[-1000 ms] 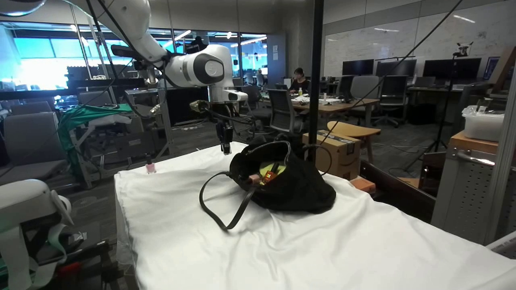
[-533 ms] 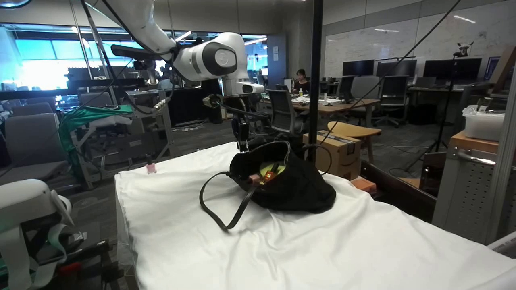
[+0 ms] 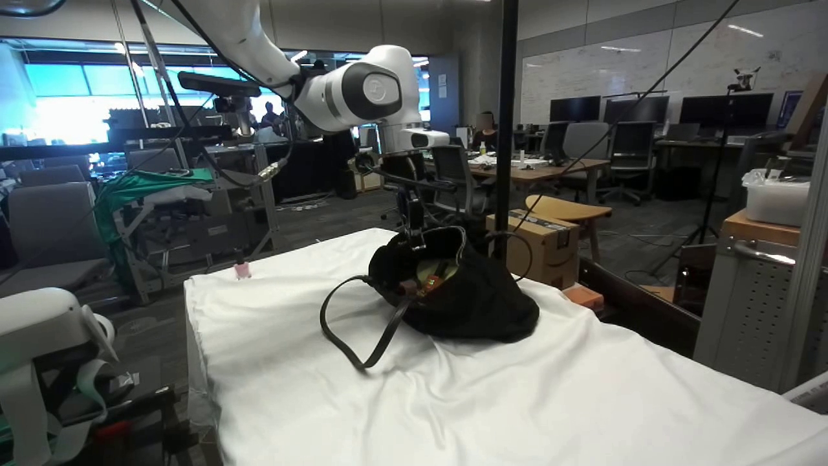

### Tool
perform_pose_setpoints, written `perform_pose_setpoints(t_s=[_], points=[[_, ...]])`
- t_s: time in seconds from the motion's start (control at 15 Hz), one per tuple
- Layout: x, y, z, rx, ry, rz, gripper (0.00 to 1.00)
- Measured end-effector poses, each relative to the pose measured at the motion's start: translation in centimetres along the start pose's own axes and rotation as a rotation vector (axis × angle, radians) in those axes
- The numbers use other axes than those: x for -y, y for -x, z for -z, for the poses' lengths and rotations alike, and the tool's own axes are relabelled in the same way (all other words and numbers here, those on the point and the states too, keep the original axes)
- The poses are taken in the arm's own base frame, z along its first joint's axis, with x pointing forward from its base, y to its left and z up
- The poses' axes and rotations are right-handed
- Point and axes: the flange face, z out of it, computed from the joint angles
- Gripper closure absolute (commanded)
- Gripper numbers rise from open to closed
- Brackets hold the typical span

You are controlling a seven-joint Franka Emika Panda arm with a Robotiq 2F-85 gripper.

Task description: Pick up the nail polish and put them in the bag

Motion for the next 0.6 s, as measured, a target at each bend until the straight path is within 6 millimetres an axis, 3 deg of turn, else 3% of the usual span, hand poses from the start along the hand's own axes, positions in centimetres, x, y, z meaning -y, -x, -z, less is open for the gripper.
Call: perform_pose_setpoints(t_s=[0.4,0.47,0.53,0.6], points=[[0.2,-2.0,-1.3,-0.015,0.0,-0.051,0.8],[0.3,-2.2,-1.5,-0.016,0.0,-0.057,0.63],[0.5,-2.5,-1.7,-0.018,-0.001,-0.063,0.35],[0.6,-2.6,-1.8,-0.02,-0.002,-0.068,0.34]])
